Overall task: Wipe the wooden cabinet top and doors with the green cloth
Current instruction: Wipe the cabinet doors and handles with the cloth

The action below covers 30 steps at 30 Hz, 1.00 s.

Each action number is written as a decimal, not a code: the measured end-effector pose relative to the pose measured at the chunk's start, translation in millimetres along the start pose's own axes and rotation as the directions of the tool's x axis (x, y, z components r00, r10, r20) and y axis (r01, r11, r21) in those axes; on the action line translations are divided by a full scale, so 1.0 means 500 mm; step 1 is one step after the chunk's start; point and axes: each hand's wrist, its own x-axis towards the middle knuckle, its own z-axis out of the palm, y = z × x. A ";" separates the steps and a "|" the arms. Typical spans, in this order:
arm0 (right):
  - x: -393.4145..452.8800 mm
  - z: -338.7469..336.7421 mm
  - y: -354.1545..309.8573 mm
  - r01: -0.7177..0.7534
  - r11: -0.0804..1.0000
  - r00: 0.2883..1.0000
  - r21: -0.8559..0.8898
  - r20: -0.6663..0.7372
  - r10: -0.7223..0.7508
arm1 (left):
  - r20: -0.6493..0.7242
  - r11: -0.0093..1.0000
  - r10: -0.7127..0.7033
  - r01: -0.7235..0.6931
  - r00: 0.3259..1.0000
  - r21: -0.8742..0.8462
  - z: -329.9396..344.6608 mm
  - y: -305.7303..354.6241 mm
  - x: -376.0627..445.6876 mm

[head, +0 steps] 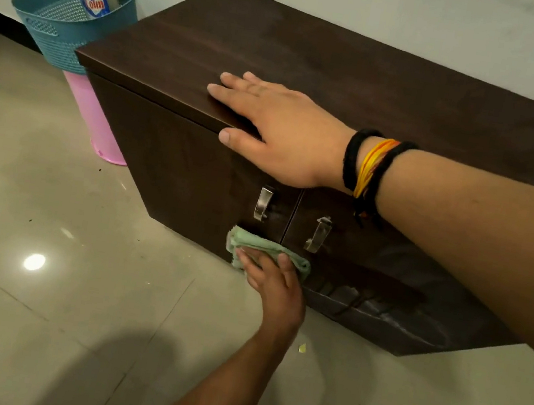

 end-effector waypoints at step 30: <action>-0.450 -0.039 0.175 -0.115 0.978 0.993 -0.172 0.002 0.117 | -0.103 0.947 0.322 -0.322 0.941 0.022 0.178 -0.038 -0.142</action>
